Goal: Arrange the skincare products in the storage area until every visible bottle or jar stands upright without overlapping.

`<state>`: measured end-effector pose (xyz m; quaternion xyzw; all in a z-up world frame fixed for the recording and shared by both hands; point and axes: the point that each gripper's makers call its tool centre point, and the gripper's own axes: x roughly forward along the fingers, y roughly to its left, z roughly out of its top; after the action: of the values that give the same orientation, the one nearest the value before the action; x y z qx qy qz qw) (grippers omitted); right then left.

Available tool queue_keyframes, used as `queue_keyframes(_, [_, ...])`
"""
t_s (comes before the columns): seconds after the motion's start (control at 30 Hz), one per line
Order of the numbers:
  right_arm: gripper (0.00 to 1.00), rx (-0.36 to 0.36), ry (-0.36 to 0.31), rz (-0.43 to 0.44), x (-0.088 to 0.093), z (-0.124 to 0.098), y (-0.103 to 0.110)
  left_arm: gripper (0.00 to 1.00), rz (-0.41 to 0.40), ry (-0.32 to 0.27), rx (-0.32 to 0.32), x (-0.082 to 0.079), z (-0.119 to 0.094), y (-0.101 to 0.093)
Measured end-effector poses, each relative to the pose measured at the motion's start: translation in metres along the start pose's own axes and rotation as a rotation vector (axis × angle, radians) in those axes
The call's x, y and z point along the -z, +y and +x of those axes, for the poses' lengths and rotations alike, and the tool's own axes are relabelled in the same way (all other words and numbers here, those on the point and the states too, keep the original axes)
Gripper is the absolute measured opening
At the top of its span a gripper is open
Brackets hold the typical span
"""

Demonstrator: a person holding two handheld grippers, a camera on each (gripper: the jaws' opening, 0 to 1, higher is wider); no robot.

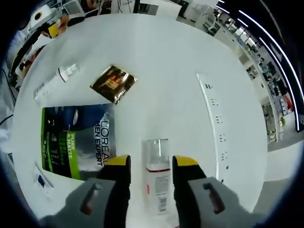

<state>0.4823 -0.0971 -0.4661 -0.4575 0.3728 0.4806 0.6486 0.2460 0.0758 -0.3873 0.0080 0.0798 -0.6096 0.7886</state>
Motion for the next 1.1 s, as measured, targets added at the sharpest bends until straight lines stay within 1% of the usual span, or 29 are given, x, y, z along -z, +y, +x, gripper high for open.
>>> queue_keyframes(0.13, [0.34, -0.008, 0.004, -0.004, -0.001, 0.001, -0.001, 1.00, -0.005, -0.003, -0.002, 0.000, -0.001, 0.001])
queue_keyframes(0.43, [0.33, -0.031, 0.038, -0.024, 0.001, 0.003, -0.002, 1.00, -0.004, -0.001, 0.007, 0.001, 0.001, -0.002])
queue_keyframes(0.57, [0.33, -0.039, 0.041, -0.026, 0.000, 0.004, -0.003, 1.00, -0.007, -0.001, 0.007, 0.002, 0.000, -0.002])
queue_keyframes(0.83, [0.31, -0.049, 0.067, -0.048, 0.000, 0.010, -0.004, 1.00, -0.013, -0.007, 0.006, 0.000, 0.000, 0.000])
queue_keyframes(0.93, [0.26, -0.059, 0.099, -0.060, 0.001, 0.011, -0.006, 1.00, -0.015, -0.003, 0.003, 0.001, -0.001, 0.001])
queue_keyframes(1.1, [0.23, -0.071, 0.115, -0.059, 0.000, 0.012, -0.004, 1.00, -0.018, 0.002, 0.003, 0.003, -0.002, 0.001])
